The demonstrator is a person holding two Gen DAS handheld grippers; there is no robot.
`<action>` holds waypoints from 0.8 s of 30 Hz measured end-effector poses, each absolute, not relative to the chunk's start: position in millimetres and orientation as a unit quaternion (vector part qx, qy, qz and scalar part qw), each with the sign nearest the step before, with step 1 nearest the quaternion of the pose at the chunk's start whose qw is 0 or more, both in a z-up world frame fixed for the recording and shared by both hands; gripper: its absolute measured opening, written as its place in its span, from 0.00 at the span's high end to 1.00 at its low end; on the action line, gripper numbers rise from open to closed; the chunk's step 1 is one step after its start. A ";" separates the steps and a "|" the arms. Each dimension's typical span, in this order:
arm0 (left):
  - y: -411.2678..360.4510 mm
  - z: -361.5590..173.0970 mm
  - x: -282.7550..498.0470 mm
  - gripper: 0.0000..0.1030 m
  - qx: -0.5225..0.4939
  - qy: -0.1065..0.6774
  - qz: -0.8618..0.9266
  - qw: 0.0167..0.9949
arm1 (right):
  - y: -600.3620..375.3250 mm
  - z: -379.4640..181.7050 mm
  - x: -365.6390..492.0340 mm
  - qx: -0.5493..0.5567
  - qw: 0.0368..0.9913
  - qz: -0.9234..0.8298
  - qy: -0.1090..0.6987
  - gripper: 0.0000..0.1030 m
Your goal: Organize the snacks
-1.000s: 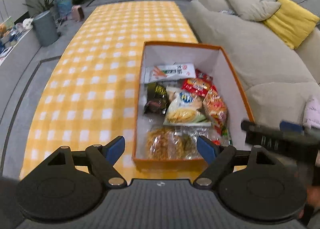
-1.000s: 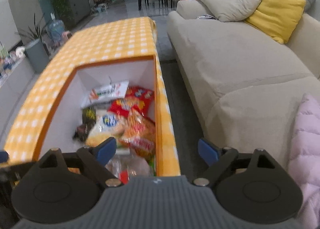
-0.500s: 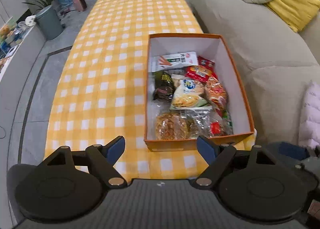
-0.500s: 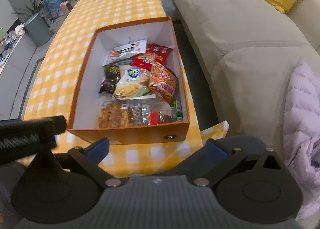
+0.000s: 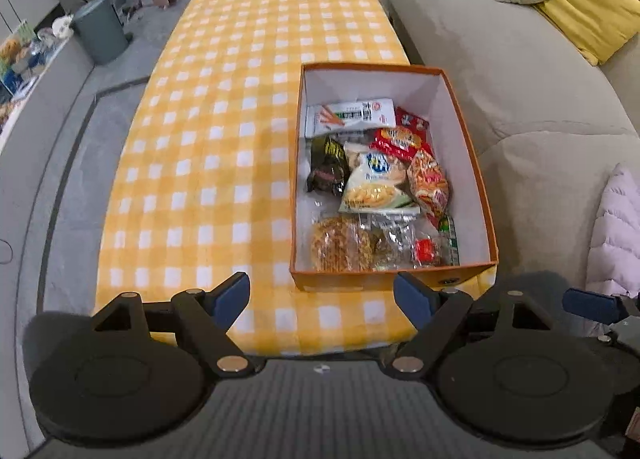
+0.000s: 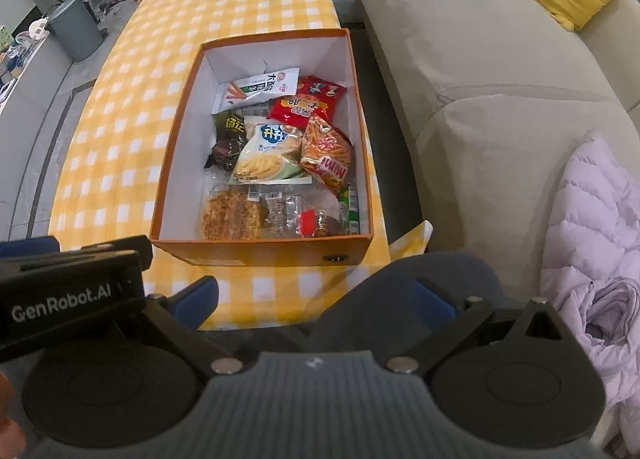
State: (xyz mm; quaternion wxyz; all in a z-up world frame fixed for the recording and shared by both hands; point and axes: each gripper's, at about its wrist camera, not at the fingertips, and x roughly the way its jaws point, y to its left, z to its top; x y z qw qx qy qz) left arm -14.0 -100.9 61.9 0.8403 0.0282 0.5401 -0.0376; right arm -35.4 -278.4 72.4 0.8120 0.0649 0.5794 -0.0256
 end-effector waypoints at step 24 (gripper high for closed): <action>-93.3 61.9 -11.7 0.07 0.013 0.548 -0.025 0.836 | -267.3 83.5 -28.3 0.029 0.822 -0.011 0.568 0.03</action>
